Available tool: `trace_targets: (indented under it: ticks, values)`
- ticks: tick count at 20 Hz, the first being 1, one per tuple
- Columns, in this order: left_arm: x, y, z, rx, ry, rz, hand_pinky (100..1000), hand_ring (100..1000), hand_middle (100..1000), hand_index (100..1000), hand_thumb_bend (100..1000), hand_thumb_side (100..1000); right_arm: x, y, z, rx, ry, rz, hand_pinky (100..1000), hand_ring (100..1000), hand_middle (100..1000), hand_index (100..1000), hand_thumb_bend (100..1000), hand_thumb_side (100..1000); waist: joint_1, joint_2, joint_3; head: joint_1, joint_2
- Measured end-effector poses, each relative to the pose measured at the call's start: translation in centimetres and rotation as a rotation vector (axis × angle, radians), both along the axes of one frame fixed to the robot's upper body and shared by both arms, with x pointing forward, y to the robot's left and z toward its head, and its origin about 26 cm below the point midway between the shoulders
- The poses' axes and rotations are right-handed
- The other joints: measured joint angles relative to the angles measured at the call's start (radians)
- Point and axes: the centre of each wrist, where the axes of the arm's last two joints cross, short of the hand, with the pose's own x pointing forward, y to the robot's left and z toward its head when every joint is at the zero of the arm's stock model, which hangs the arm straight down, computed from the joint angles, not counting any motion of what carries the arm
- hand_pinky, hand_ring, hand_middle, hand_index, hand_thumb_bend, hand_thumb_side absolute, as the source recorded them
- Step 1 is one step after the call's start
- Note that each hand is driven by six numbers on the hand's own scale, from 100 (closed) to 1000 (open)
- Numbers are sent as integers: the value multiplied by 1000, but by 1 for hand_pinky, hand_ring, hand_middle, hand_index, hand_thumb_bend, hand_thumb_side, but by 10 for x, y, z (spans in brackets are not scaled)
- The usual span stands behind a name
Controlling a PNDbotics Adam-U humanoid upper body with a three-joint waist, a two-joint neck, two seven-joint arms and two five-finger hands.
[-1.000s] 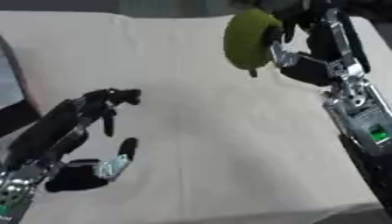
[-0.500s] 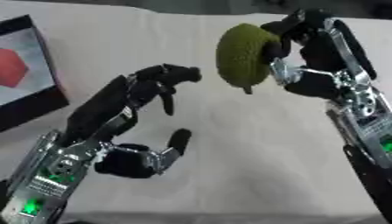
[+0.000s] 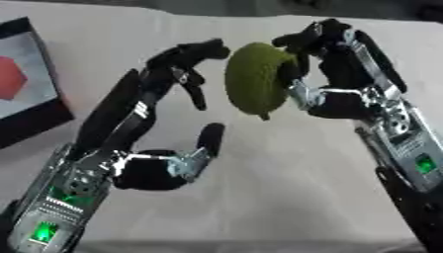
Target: Pick up the objects with one hand, pass them to the other hand, and then place them into the box on the other side of the table.
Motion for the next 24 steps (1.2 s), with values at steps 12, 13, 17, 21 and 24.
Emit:
trace_targets:
  ticks: [12, 13, 17, 21, 24]
  values:
    - [-1, -13, -6, 20, -5, 3, 724, 503, 865, 1000, 100, 486, 0, 8, 0, -11, -15, 79, 776, 412, 266, 273, 100, 100, -5, 0, 0, -12, 0]
    - [-1, -13, -6, 28, -9, -6, 720, 503, 869, 1000, 100, 470, 0, 8, 0, -13, -15, 83, 776, 412, 266, 273, 100, 100, -5, 0, 0, -14, 0]
    - [-3, -16, -5, 60, -33, -56, 711, 496, 870, 1000, 100, 463, -1, 9, -1, -17, -15, 99, 776, 412, 266, 273, 100, 100, -5, 0, 0, -18, 0]
    - [-4, -17, -4, 78, -37, -96, 678, 448, 811, 963, 100, 424, -1, 10, -1, -26, -17, 113, 776, 410, 266, 272, 100, 100, -5, 0, -1, -28, 0]
    - [-5, -18, -4, 76, -29, -108, 669, 418, 771, 924, 100, 419, -1, 12, -2, -38, -17, 128, 776, 409, 266, 272, 100, 100, -6, 0, -1, -34, 0]
